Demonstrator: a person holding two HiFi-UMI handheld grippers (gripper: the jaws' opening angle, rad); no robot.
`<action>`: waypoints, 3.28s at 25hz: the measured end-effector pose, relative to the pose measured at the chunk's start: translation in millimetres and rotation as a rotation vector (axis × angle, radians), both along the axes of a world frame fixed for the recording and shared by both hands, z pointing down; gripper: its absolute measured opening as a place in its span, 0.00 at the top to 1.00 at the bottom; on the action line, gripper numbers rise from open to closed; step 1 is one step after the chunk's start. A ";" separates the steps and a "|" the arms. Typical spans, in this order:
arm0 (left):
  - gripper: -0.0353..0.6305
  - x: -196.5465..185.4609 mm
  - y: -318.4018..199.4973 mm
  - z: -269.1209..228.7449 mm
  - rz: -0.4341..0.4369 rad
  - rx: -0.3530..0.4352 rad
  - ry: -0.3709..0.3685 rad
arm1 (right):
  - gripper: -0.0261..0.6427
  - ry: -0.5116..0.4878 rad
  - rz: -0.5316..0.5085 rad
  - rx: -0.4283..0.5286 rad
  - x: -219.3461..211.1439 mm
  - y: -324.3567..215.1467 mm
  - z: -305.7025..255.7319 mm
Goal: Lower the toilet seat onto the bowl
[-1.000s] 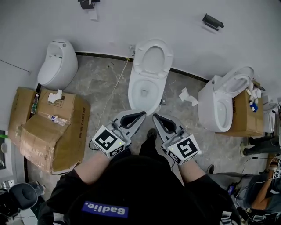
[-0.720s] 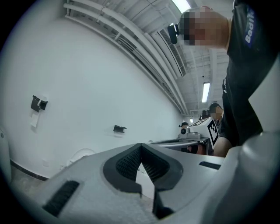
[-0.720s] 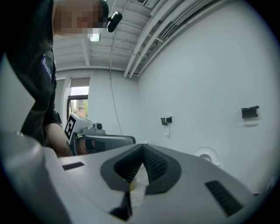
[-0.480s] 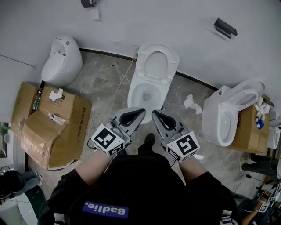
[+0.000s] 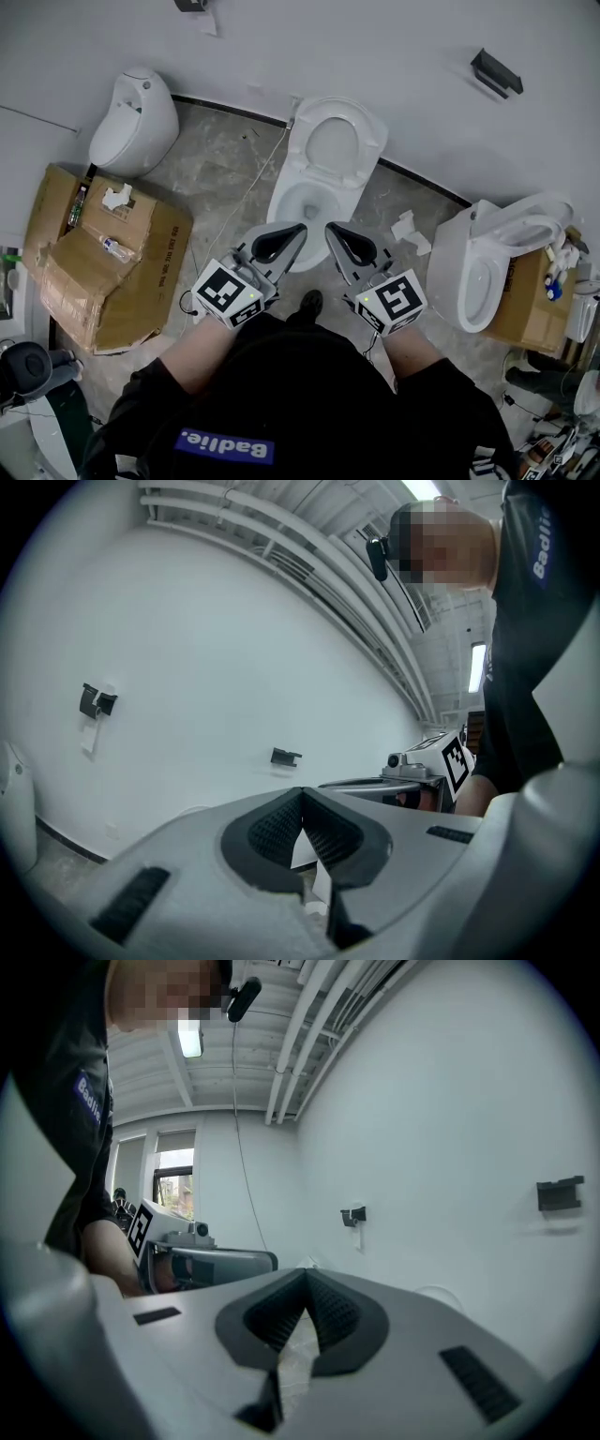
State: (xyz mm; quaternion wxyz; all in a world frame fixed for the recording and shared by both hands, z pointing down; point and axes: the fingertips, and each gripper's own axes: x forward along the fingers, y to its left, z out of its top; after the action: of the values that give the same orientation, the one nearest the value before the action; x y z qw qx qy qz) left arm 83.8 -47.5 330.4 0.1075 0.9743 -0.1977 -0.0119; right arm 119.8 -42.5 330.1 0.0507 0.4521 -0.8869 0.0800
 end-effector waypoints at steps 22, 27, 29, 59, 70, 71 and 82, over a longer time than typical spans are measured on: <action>0.92 15.8 -106.0 10.7 0.033 0.008 -0.008 | 0.92 0.043 0.108 -0.047 19.2 -119.8 34.2; 0.92 16.5 -118.7 11.2 0.020 0.010 -0.008 | 0.92 0.071 0.122 -0.062 37.0 -141.8 44.3; 0.92 17.3 -123.5 13.5 0.019 0.009 -0.013 | 0.92 0.094 0.127 -0.073 42.9 -150.4 51.5; 0.92 42.3 -155.5 13.9 0.001 0.017 -0.039 | 0.73 0.420 0.187 -0.232 146.0 -295.6 183.8; 0.92 39.2 -157.2 22.0 -0.013 0.009 -0.064 | 0.71 0.604 0.202 -0.251 187.2 -356.1 224.8; 0.92 39.1 -157.8 22.0 -0.016 0.004 -0.057 | 0.71 0.627 0.199 -0.252 188.4 -361.1 225.6; 0.92 33.9 -155.8 40.2 -0.045 -0.063 -0.054 | 0.72 0.780 0.155 -0.292 205.0 -390.2 260.7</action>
State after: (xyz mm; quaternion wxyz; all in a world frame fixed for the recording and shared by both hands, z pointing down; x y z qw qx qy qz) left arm 117.7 -203.3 370.6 0.1326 0.9657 -0.2226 0.0182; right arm 324.8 -432.6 590.8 0.4401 0.5020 -0.7439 0.0314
